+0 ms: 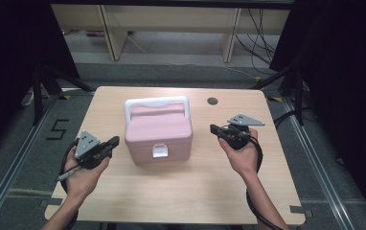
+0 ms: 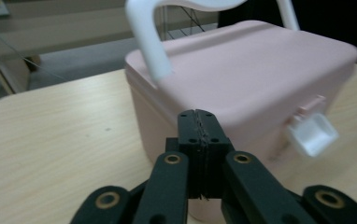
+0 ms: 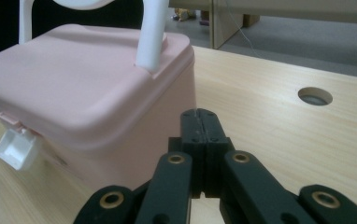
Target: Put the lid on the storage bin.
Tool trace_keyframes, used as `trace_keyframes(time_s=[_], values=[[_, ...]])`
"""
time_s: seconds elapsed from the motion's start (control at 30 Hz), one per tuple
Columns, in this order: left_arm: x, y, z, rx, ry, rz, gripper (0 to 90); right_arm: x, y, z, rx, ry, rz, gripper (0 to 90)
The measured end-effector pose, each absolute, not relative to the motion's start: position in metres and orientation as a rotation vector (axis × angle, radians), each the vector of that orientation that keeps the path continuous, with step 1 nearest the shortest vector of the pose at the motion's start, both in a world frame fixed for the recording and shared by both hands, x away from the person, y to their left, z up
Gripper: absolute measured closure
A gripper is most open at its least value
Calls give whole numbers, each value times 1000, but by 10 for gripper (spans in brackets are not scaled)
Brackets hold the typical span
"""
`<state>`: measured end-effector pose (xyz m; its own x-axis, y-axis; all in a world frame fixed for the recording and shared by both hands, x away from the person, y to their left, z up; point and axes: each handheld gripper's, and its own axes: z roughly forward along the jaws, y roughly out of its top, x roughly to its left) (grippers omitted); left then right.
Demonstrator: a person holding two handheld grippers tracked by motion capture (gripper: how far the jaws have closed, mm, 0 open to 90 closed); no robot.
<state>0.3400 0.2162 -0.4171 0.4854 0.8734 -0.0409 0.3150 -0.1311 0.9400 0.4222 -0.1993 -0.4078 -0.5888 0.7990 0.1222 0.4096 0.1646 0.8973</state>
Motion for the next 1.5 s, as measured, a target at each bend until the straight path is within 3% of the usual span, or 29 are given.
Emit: trace_keyframes(time_s=[0.4,1.33,1.4,1.5], values=[[332,191,-435,1749,966,577,898,414,-195,-420,1185,2105,1376,900],[357,205,-451,1729,1050,645,896,394,-209,-441,1254,2098,1376,900],[354,210,-453,1698,1043,657,877,391,-212,-442,1236,2087,1377,900],[348,220,-457,1672,1063,686,771,385,-218,-444,1239,2059,1374,837]])
